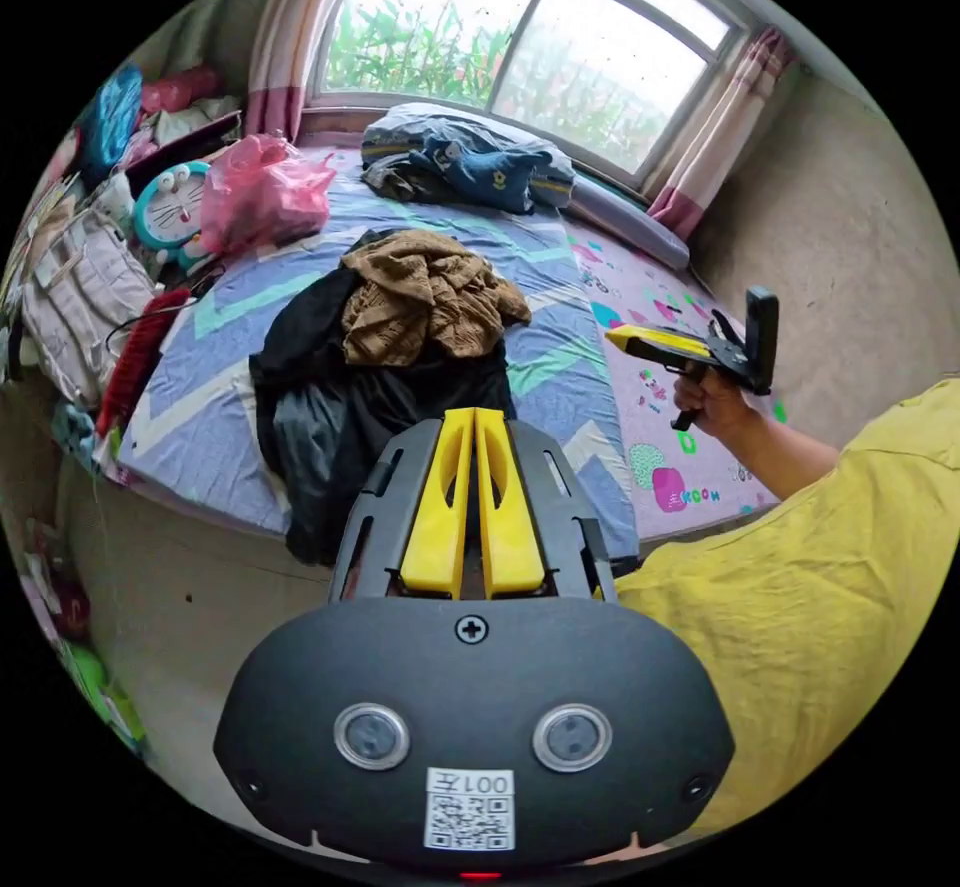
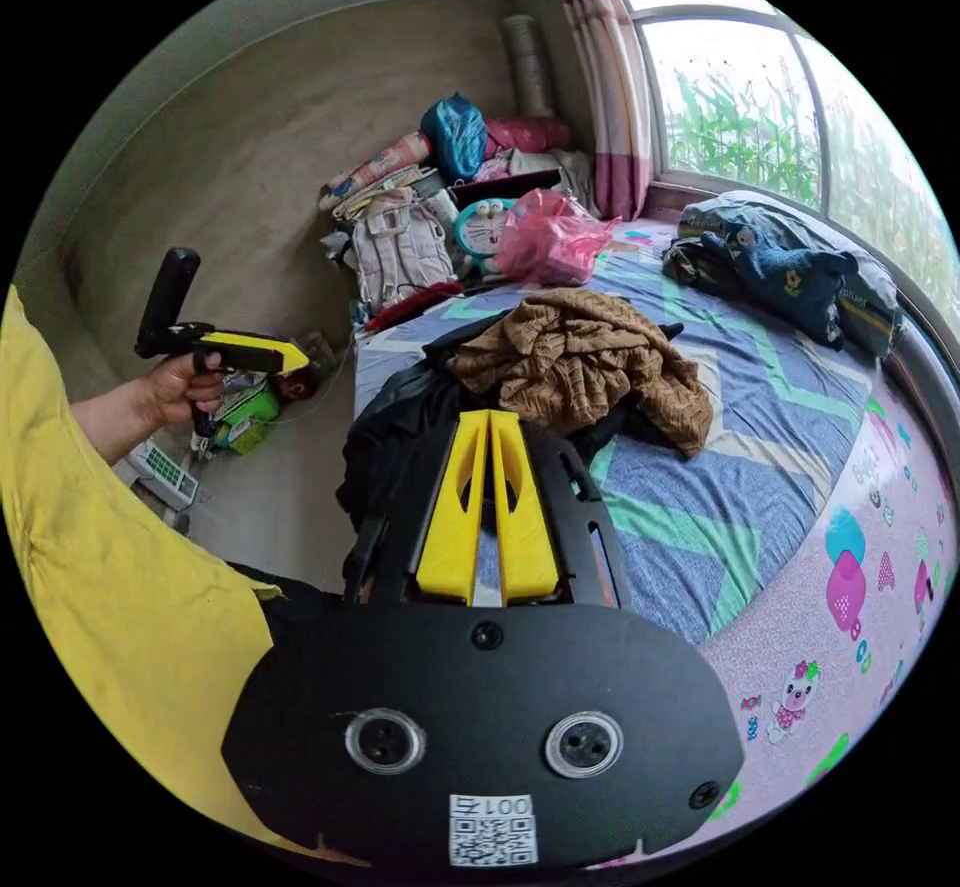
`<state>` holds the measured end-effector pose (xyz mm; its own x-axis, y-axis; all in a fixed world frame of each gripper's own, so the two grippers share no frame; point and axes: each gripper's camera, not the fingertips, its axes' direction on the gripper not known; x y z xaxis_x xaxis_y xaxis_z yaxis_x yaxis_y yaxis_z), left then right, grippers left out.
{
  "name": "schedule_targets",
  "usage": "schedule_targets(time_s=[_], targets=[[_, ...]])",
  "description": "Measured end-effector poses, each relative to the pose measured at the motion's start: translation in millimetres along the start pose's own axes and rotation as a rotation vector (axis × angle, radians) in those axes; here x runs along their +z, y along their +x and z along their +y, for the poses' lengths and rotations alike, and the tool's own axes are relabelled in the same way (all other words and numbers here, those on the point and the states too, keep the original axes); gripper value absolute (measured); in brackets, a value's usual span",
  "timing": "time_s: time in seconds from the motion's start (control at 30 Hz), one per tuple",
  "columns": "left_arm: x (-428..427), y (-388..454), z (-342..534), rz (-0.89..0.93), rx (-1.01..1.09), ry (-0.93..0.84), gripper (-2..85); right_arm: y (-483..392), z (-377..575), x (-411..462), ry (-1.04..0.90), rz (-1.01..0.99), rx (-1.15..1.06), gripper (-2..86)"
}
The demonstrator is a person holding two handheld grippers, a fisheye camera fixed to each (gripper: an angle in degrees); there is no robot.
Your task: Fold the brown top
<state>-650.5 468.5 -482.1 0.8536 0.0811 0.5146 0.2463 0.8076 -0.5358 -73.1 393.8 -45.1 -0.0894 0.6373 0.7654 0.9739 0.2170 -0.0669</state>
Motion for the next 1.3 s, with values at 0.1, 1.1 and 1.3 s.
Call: schedule_targets(time_s=[0.1, 1.1, 1.3], targets=[[6.3, -34.3, -47.4, 0.038, 0.084, -0.024, -1.6, -4.5, -17.7, 20.2, 0.007, 0.051, 0.041, 0.0], [69.1, -144.9, -446.8, 0.029, 0.522, -0.213, 7.9, 9.3, -147.7, 159.0, -0.029, 0.146, 0.138, 1.9], [94.6, -128.8, -489.0, -0.084, 0.584, -0.32, 9.7, 27.7, -134.8, 139.8, -0.008, 0.168, 0.218, 1.9]])
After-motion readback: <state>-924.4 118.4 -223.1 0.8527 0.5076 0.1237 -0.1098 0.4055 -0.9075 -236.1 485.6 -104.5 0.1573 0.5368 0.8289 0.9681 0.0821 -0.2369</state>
